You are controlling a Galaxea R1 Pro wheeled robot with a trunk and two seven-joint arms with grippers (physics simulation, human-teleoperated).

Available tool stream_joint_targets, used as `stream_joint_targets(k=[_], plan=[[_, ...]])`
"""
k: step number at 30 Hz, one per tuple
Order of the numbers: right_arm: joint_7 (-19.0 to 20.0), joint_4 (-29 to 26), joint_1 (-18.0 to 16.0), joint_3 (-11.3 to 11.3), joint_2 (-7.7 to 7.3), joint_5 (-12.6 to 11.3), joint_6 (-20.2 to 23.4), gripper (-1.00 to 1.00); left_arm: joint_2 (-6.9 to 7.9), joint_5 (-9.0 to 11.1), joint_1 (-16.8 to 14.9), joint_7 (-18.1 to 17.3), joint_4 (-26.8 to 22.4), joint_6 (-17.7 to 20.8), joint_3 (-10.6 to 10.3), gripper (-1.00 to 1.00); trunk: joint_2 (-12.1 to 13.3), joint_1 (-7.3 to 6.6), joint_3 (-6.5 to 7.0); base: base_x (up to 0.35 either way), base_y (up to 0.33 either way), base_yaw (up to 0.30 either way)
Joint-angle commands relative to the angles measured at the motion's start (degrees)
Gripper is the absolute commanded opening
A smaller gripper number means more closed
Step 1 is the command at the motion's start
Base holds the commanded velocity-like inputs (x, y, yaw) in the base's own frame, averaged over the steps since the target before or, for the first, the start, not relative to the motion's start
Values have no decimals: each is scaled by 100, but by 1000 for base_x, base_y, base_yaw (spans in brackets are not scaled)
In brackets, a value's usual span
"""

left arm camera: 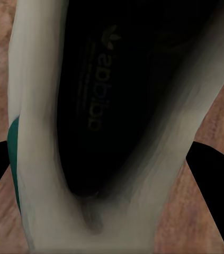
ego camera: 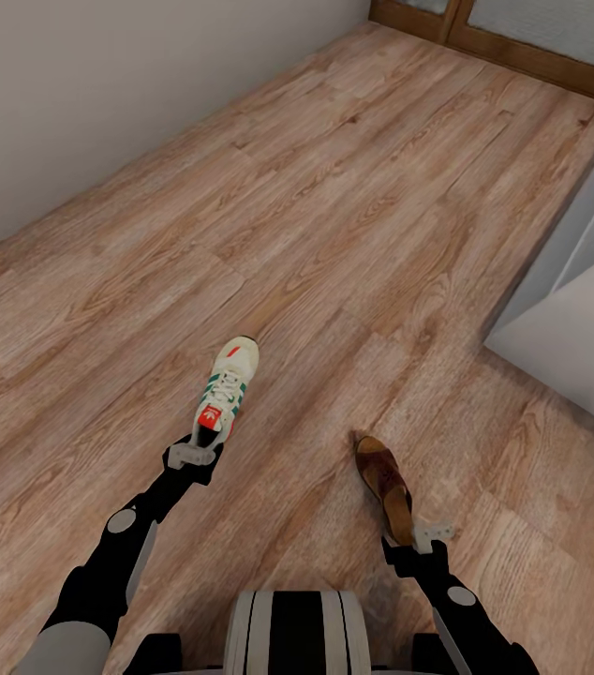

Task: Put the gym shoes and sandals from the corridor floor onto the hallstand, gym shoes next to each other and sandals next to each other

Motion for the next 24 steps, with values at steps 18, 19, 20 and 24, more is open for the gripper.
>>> stream_joint_targets(k=[18, 19, 20, 24], plan=[[8, -19, -1, 1, -3, 26, -11, -100, -2, -60, -3, -39, -16, -36, 36, -100, -1, -1, -4, 24, 0, 0], [8, -19, -1, 0, -3, 26, -11, -100, -2, -60, -3, -39, -16, -36, 37, -100, -1, -1, -4, 0, 0, 0], [8, -19, -1, 1, -3, 26, -11, -100, -2, -59, -3, -38, -16, -36, 39, -100, -1, -1, -4, 0, 0, 0], [8, -13, -1, 0, -3, 26, -11, -100, -2, -59, -3, -38, -17, -36, 40, -100, -1, -1, -4, 0, 0, 0]])
